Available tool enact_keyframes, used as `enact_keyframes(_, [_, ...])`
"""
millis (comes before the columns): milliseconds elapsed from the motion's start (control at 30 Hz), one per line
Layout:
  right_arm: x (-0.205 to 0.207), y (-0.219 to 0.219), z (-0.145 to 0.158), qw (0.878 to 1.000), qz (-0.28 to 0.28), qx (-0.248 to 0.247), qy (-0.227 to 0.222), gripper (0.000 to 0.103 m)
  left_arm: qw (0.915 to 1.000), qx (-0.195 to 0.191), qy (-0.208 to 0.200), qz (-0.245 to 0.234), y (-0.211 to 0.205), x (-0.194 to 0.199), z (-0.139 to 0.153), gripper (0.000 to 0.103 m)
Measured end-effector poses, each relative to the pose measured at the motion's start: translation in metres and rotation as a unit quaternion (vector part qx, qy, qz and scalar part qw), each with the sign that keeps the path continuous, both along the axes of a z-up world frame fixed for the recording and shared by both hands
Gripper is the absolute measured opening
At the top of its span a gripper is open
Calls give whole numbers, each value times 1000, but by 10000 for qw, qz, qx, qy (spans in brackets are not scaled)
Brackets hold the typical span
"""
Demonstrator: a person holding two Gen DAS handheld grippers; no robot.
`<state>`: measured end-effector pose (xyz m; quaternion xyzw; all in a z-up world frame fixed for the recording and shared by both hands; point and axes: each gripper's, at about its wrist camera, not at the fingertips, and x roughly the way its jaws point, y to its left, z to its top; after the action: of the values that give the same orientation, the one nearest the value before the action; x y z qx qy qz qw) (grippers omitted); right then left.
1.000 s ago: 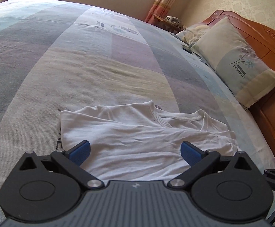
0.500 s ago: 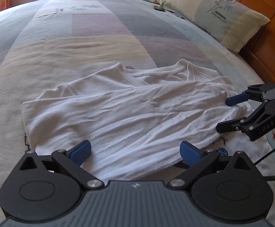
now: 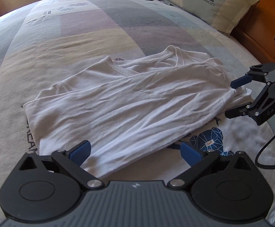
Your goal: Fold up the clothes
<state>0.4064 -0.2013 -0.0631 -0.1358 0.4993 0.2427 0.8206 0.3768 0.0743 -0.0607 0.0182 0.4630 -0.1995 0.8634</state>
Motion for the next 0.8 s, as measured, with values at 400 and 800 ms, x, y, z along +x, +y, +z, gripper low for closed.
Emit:
enact_keyframes(400, [32,-14,-8,9988,-383,40,-311,103,9977,-359,-202,535,23,11,14,101])
enact_keyframes(800, [23,-6,-15,9976,-585,18,-359,103,9925,148,-472,1118,48,57,2,100])
